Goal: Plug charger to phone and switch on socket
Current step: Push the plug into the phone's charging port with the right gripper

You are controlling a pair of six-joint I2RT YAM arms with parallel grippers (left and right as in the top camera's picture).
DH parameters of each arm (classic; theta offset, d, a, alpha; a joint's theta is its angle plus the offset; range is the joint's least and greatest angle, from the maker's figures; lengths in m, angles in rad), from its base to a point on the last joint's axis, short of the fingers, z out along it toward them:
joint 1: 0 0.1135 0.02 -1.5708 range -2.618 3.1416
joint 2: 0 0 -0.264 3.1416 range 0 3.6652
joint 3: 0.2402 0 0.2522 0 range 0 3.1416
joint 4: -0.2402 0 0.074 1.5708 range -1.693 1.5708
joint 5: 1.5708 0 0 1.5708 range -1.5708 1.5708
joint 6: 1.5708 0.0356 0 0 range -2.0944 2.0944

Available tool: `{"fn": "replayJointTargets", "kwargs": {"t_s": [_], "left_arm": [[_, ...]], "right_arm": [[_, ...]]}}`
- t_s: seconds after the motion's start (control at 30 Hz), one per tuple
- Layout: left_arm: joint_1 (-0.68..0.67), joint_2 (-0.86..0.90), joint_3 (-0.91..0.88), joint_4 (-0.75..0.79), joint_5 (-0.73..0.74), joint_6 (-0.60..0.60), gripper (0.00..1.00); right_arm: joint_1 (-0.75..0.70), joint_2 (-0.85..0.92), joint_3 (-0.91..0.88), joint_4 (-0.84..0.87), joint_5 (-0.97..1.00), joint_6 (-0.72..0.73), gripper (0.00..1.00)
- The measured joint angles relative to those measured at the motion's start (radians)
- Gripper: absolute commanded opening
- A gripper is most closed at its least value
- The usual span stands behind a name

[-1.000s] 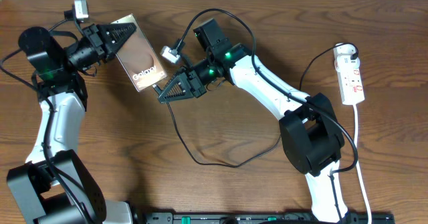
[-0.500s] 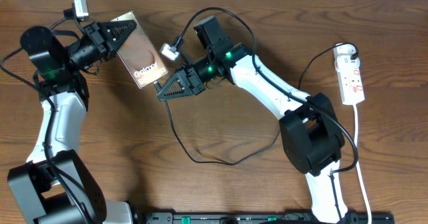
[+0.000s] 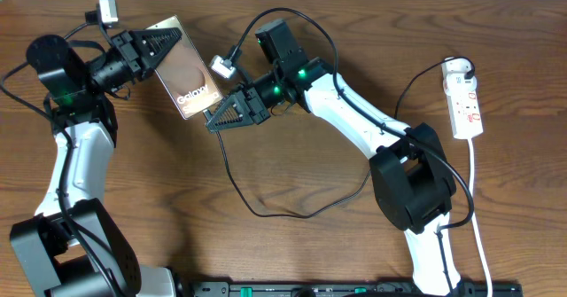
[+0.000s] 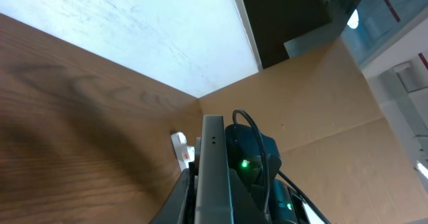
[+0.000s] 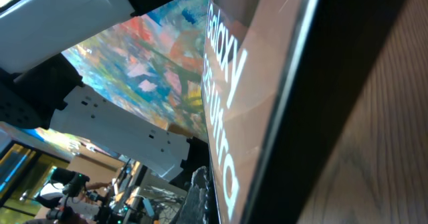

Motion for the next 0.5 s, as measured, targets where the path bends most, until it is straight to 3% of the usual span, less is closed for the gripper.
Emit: {"fn": "replayJointTargets", "kwargs": {"t_s": [0.27, 0.5], "left_arm": [[0.0, 0.0, 0.0, 0.0, 0.001, 0.008, 0.08], [-0.008, 0.0, -0.001, -0.009, 0.047, 0.015, 0.07]], "right_arm": [[0.0, 0.003, 0.0, 0.001, 0.0, 0.003, 0.02], [-0.002, 0.004, 0.0, 0.018, 0.02, 0.017, 0.43]]}}
